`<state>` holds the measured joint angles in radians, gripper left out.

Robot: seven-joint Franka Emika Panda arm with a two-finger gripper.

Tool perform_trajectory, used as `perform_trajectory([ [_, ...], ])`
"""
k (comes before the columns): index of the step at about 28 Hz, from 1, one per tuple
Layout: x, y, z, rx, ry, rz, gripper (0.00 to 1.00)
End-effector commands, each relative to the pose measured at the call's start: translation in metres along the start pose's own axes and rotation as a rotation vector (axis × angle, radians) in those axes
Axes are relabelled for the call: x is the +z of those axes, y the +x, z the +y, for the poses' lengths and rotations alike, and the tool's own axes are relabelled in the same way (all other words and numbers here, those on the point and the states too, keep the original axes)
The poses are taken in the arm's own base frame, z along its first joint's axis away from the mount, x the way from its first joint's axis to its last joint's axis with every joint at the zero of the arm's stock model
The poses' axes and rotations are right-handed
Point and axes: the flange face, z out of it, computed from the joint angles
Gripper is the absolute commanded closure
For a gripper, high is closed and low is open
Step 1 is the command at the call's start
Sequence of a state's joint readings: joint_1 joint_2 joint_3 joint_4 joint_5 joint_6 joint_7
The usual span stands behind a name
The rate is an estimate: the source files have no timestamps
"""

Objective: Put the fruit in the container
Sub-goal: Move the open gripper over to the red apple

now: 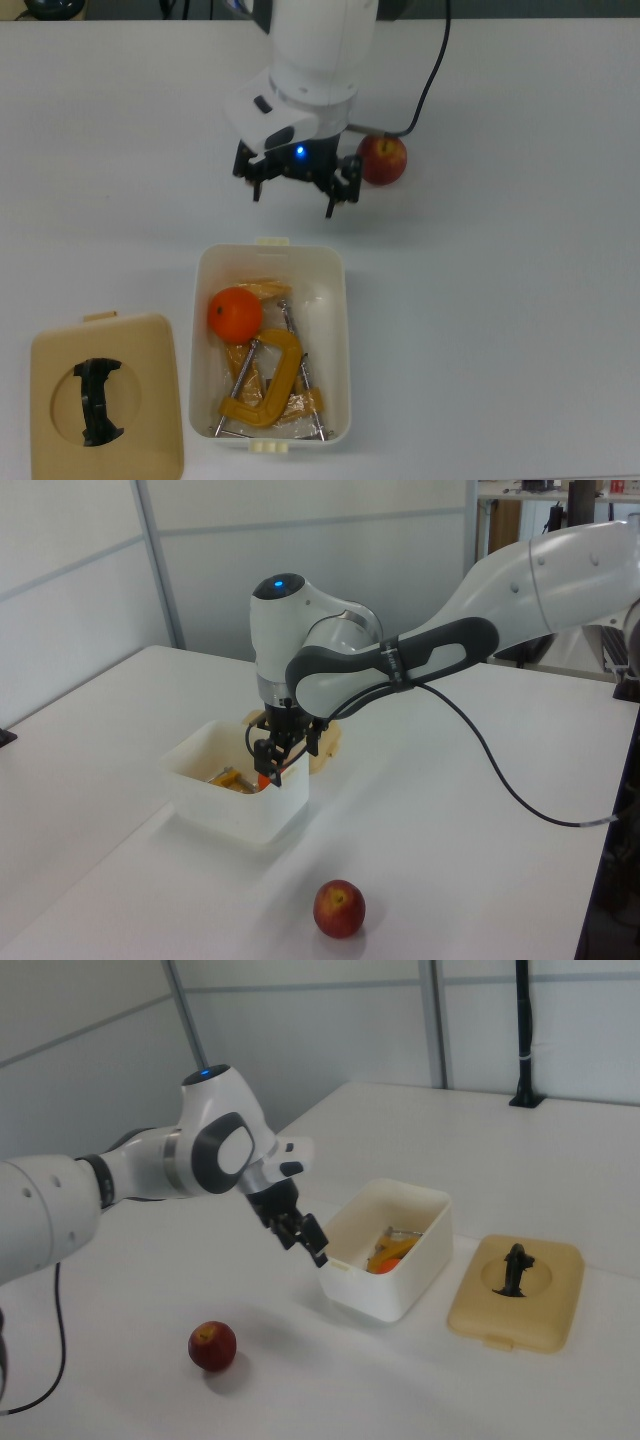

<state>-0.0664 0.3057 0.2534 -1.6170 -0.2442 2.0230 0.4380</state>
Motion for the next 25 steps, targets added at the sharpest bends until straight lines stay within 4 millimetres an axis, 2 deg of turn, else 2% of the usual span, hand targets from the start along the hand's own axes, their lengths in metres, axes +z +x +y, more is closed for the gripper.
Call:
perform_trajectory([
  [1,0.003,-0.065,-0.028,-0.094,-0.015,-0.051,0.00],
  [5,0.013,-0.078,-0.047,-0.095,-0.003,-0.039,0.00],
  [7,0.024,-0.091,-0.061,-0.109,-0.012,-0.044,0.00],
  [18,0.055,-0.137,-0.105,-0.160,-0.062,-0.030,0.00],
  [25,0.071,-0.157,-0.117,-0.185,-0.084,-0.045,0.00],
])
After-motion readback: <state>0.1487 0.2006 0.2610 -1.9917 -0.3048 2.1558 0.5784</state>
